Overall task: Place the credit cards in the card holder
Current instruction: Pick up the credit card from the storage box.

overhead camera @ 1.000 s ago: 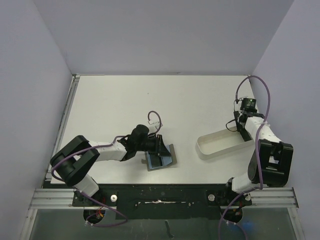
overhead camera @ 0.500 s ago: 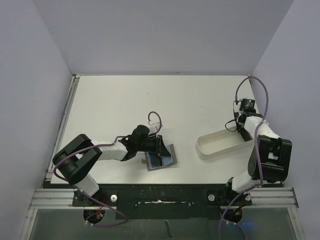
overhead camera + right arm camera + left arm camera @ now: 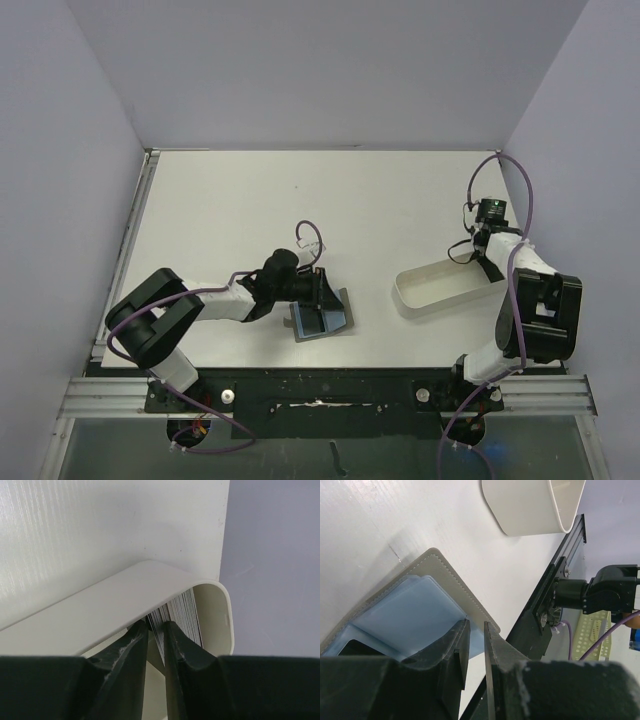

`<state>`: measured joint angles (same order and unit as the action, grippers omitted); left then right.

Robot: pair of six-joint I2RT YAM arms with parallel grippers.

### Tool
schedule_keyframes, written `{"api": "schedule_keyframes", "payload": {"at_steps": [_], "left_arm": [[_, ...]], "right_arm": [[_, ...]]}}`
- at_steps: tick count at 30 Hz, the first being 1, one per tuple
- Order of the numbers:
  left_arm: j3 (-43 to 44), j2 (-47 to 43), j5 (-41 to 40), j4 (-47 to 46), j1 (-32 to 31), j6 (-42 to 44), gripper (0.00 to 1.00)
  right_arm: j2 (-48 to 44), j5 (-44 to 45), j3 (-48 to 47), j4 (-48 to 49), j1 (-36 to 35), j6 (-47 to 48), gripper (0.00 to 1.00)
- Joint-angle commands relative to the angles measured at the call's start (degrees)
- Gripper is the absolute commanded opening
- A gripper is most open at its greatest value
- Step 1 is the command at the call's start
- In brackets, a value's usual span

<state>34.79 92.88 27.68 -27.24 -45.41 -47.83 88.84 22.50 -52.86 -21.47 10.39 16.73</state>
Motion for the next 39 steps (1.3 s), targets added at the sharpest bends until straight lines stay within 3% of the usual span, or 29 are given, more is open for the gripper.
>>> {"api": "schedule_keyframes", "payload": {"at_steps": [1,5,12,28,39], "left_arm": [[1.6,0.7,0.4,-5.2,-0.3,-0.7,0.18],[2.4,1.0,1.0,-4.1,-0.3,0.2,0.18],[2.7,0.9,0.7,-1.9,-0.3,1.6,0.18],[5.7,2.2,0.3,1.3,-0.3,3.7,0.18],[6.8,0.6,-0.6,2.9,-0.3,3.7,0.19]], "right_arm": [[-0.3,1.5,-0.9,1.6,0.0,0.0,0.15],[0.4,1.9,-2.5,0.1,0.1,-0.7,0.06],[0.2,1.8,-4.9,-2.0,0.1,-1.2,0.01],[-0.8,-0.9,-11.1,-13.5,-2.5,-3.5,0.0],[-6.7,0.9,-17.1,-21.9,-5.0,-9.3,0.0]]}}
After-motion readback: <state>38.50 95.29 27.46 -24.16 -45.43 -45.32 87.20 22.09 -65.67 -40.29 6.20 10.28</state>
